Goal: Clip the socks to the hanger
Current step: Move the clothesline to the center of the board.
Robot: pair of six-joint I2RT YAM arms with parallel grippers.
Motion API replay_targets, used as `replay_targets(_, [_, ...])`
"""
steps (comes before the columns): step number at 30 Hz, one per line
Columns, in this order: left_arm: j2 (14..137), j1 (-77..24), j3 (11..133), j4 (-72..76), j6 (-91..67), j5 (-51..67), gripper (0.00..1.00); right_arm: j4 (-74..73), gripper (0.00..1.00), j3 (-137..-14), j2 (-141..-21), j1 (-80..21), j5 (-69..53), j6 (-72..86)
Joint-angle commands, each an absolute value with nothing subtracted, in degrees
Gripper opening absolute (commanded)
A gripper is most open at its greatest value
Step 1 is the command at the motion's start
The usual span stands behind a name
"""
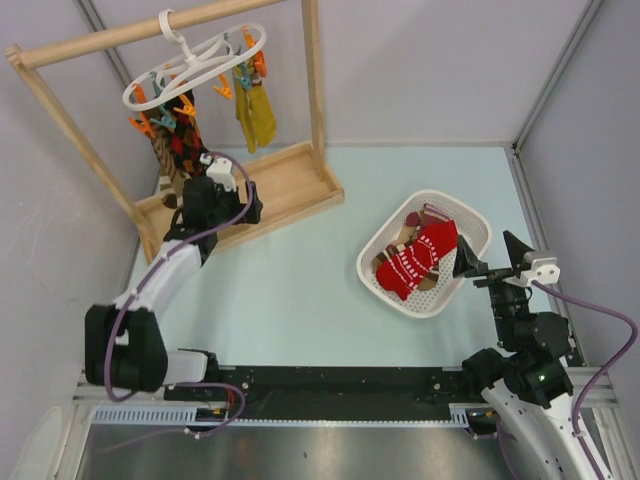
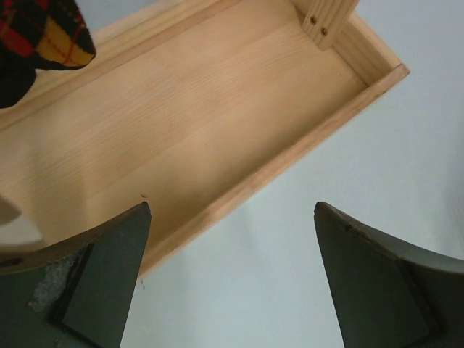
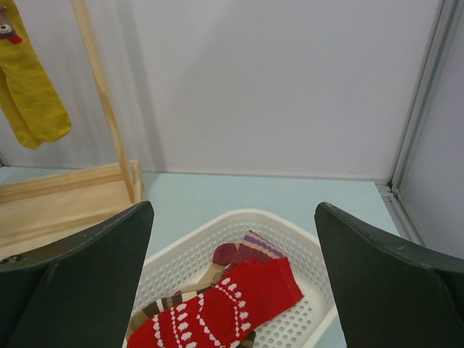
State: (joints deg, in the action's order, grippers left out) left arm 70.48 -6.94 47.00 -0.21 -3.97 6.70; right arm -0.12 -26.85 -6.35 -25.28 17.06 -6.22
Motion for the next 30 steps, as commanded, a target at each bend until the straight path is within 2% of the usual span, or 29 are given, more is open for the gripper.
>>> replay_targets(1, [80.9, -6.4, 56.5, -1.7, -2.5, 9.3, 1.00, 2.5, 1.00, -26.6, -6.3, -25.8, 16.4, -7.2])
replay_targets(9, [99.4, -6.3, 69.9, -8.4, -8.0, 9.8, 1.00, 2.5, 1.00, -26.4, -7.9, -25.8, 16.1, -7.6])
replay_targets(15, [104.5, -6.4, 75.1, -12.2, -14.6, 4.0, 1.00, 2.7, 1.00, -26.0, -8.5, -25.8, 15.6, -7.8])
replay_targets(24, [112.4, -8.5, 85.2, -25.7, -22.9, -8.7, 1.00, 3.0, 0.99, -25.7, -8.4, -25.9, 15.3, -8.0])
replay_targets(30, [116.4, -10.1, 90.9, -34.1, -26.8, -11.2, 1.00, 3.0, 1.00, -25.5, -8.0, -25.9, 15.2, -8.1])
